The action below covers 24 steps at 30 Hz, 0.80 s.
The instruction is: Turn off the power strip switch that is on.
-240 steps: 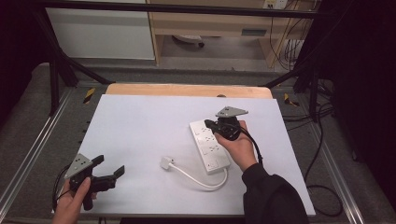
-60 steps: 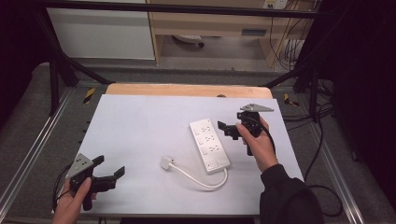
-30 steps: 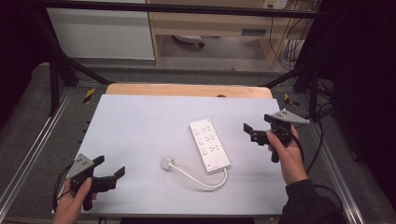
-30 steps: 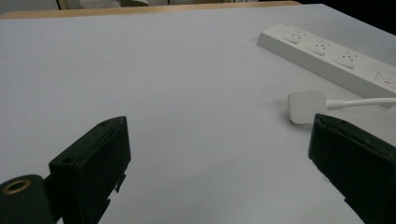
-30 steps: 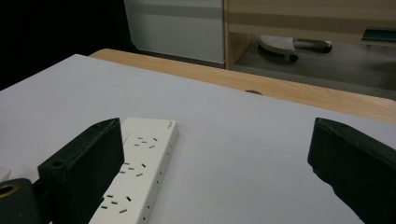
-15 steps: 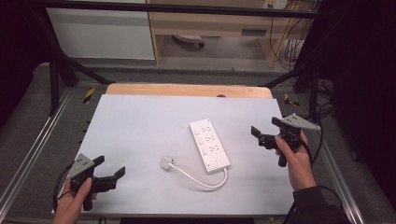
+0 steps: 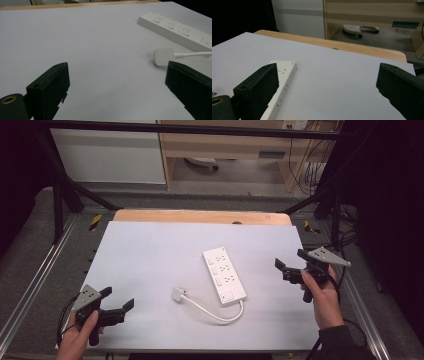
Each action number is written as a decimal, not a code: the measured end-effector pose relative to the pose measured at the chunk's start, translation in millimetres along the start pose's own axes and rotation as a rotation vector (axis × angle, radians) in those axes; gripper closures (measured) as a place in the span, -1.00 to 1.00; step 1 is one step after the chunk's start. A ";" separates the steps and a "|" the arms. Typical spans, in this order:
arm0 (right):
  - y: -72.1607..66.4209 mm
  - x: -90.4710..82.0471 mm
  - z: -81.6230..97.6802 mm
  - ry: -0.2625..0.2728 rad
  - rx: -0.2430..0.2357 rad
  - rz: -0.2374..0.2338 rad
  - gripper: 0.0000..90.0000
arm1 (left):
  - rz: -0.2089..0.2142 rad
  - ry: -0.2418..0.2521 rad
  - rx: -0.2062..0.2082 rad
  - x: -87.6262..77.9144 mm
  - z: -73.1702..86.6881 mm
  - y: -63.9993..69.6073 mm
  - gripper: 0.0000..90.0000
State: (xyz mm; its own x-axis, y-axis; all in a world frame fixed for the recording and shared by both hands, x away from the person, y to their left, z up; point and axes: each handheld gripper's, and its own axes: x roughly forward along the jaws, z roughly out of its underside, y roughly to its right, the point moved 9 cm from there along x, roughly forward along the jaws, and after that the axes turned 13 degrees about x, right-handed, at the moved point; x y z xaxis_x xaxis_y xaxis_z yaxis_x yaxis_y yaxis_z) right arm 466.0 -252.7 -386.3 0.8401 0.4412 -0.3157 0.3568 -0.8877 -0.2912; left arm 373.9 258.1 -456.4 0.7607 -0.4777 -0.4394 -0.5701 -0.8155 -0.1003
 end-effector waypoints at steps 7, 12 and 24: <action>9.5 -7.8 7.5 0.006 0.009 0.012 -0.90 | 0.000 0.000 0.003 0.0 0.0 0.2 -0.88; 13.5 -12.3 14.6 0.009 0.005 0.013 -0.90 | -0.002 0.000 0.003 0.2 0.0 0.0 -0.88; 26.7 -19.3 36.6 0.013 0.026 0.033 -0.90 | 0.003 0.000 0.003 0.0 -0.1 0.6 -0.88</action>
State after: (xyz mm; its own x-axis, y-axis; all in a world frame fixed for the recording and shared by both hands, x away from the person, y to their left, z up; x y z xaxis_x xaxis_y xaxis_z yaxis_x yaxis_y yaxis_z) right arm 444.3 -280.1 -421.0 0.8566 0.4096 -0.3139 0.3180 -0.8980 -0.3039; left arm 373.5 257.5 -456.4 0.7591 -0.4798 -0.4400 -0.5730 -0.8132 -0.1019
